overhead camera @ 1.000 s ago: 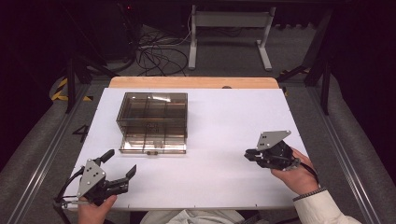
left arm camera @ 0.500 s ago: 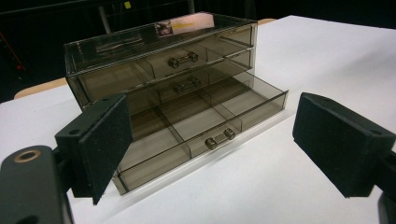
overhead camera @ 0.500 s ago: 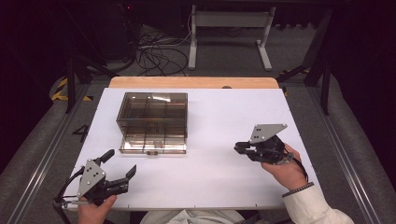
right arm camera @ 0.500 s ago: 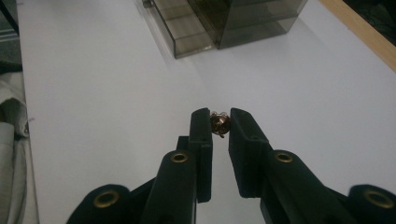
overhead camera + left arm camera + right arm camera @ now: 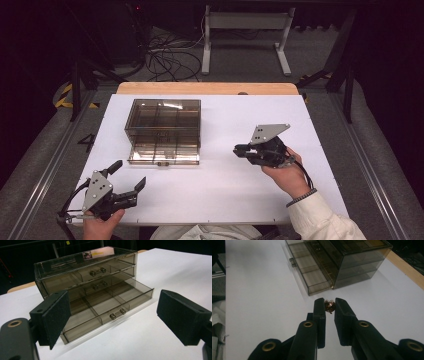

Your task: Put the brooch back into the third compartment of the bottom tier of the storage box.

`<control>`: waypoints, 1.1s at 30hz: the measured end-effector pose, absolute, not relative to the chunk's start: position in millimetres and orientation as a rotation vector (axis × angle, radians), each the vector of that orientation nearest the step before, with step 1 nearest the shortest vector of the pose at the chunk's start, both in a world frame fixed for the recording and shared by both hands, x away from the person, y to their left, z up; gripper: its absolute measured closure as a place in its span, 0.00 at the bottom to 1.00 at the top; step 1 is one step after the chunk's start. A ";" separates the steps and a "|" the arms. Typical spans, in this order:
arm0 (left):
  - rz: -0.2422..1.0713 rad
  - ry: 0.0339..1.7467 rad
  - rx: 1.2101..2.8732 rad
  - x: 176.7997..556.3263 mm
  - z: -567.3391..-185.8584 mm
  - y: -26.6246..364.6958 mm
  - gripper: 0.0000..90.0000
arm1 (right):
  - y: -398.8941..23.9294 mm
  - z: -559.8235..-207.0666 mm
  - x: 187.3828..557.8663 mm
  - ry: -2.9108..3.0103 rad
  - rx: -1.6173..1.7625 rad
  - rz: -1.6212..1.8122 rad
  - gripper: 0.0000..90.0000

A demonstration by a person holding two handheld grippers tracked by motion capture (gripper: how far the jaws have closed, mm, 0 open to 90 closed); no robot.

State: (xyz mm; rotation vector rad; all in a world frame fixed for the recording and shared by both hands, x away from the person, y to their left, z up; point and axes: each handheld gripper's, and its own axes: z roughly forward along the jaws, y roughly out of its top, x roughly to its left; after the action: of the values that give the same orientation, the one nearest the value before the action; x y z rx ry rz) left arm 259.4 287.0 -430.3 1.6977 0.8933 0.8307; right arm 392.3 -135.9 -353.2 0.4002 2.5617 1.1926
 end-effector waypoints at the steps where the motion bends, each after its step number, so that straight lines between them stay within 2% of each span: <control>1: 0.831 0.893 1.697 259.5 -430.3 287.1 0.14 | -133.7 -353.4 393.6 2.563 0.403 1.204 0.89; 17: 0.828 0.893 1.699 259.5 -430.6 287.3 0.14 | -103.1 -363.4 409.4 2.526 0.420 1.355 0.89; 33: 0.825 0.888 1.700 259.7 -430.8 287.1 0.14 | -64.9 -398.9 425.1 2.531 0.376 1.450 0.89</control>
State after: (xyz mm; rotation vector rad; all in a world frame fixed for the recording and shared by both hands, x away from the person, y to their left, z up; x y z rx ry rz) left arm 259.7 287.1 -430.8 1.7004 0.8878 0.8247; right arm 425.1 -64.9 -398.9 0.3764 2.5308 1.4502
